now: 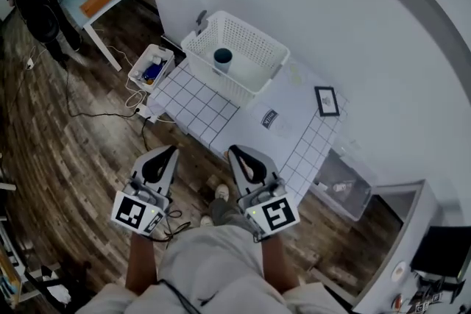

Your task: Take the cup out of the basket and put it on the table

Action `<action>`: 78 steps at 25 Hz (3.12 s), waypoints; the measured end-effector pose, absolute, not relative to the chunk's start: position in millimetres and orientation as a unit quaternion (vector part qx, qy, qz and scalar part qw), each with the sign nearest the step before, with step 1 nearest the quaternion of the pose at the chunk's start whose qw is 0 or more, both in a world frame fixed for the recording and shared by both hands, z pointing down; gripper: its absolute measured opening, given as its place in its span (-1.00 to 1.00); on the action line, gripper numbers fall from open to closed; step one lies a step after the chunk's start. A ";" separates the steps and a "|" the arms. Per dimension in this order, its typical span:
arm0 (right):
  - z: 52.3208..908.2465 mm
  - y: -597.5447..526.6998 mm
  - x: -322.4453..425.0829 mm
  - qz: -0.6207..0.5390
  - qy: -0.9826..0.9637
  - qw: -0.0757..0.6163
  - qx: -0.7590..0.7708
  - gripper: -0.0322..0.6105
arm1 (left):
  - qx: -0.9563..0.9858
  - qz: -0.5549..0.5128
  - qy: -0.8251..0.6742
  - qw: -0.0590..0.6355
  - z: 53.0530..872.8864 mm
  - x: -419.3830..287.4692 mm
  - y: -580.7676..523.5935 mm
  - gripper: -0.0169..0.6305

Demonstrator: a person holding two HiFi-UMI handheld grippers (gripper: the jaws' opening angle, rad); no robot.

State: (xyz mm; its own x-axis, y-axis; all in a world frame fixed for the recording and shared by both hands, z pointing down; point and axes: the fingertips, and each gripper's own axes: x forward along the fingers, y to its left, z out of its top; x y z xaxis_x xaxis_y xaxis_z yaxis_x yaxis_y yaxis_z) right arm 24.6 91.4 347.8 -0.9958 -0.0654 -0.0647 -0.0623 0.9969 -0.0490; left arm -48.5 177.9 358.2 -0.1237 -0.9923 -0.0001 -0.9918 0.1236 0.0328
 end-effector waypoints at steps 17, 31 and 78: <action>336.7 -2.3 -28.8 -0.024 0.998 0.056 -0.003 -0.86 | 0.649 -0.005 -0.761 0.008 351.4 -97.6 82.5 -0.92; 355.3 -62.4 -97.1 -0.032 0.998 0.043 -0.037 -0.86 | 0.675 -0.009 -0.737 0.008 363.1 -171.6 18.3 -0.92; 511.3 -180.5 -275.9 0.149 0.935 -0.295 0.132 0.08 | 0.706 0.014 -0.704 0.078 429.3 -286.9 -86.0 -0.92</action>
State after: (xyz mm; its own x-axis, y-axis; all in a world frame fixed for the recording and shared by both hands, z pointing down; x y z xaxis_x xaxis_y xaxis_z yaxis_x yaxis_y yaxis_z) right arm -275.9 -180.5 511.3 -0.7910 0.1600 0.5905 0.3351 0.9208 0.1995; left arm -286.9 -86.0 429.3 0.0094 -0.9914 0.1302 -0.9959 0.0024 0.0901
